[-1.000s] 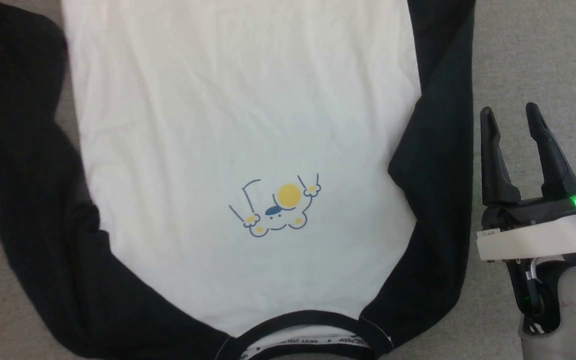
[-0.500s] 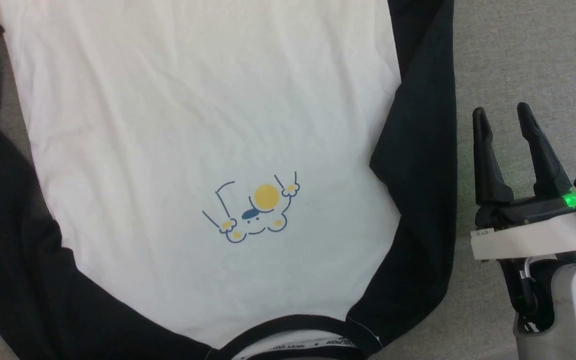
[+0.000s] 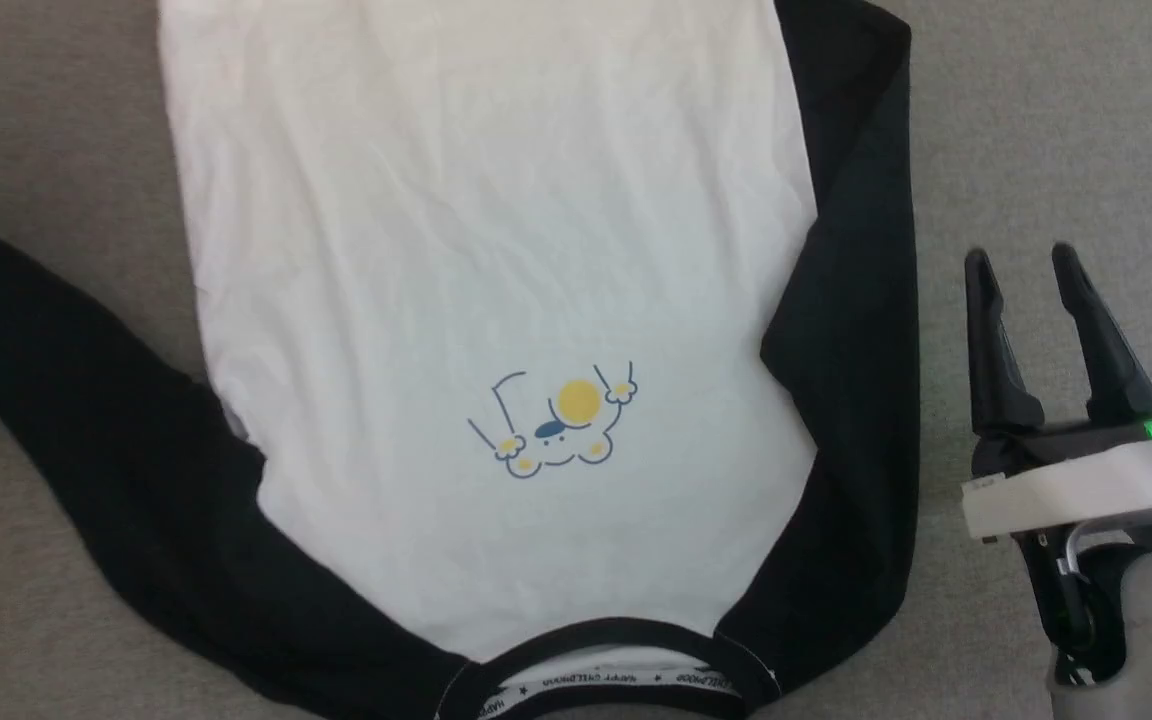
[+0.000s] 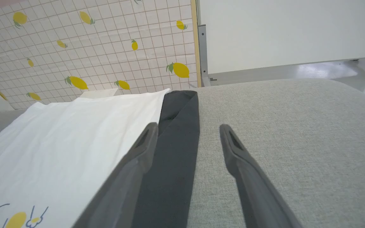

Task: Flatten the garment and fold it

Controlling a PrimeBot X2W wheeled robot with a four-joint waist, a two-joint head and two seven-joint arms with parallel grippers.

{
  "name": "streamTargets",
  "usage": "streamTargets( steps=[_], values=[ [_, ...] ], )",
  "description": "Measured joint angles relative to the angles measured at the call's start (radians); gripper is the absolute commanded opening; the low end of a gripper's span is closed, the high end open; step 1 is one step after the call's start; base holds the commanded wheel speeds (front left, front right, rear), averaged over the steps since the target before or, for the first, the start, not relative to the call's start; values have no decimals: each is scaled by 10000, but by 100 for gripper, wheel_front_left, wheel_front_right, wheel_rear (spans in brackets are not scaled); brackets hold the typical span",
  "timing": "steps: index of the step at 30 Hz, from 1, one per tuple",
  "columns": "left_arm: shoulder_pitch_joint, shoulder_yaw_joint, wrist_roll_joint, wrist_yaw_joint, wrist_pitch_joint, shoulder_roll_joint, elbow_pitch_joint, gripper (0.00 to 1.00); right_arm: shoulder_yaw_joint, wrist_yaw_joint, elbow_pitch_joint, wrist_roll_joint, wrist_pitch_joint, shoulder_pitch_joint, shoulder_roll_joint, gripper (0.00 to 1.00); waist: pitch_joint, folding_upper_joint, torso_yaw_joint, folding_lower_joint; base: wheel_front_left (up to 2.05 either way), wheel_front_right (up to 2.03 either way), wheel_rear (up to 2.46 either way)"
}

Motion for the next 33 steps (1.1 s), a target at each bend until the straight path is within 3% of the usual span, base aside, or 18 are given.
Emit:
streamTargets(
  steps=[14, 19, 23, 26, 29, 33],
  values=[
    [2746, 598, -382, 938, -468, 1166, -2706, 0, -656, 0, -529, -82, 637, 1433, -4, 100, -2121, 0, 1229, -1, 0, 0, 0],
    [3081, 73, -435, 936, -439, 882, -4326, 0, -675, 0, -600, -75, 752, 1554, -2, 100, -2551, 0, 1758, -1, 0, 0, 0],
    [3045, -936, 27, 894, -366, -128, -5354, 0, -694, 0, -629, -69, 800, 1577, 0, 100, -2801, 0, 2116, -1, 0, 0, 0],
    [2832, -1896, 458, 897, -234, -1294, -5687, 0, -688, 0, -652, -69, 828, 1576, 0, 100, -2934, 0, 2288, -1, 0, 0, 0],
    [2473, -2949, 732, 861, -165, -2725, -5465, 0, -663, 0, -669, -69, 884, 1576, 2, 100, -2995, 0, 2347, -1, 0, 0, 0],
    [2045, -4172, 997, 412, -71, -4303, -4458, 0, -523, 0, -681, -65, 928, 1576, 2, 100, -2939, 0, 2233, -1, 0, 0, 0]
  ],
)
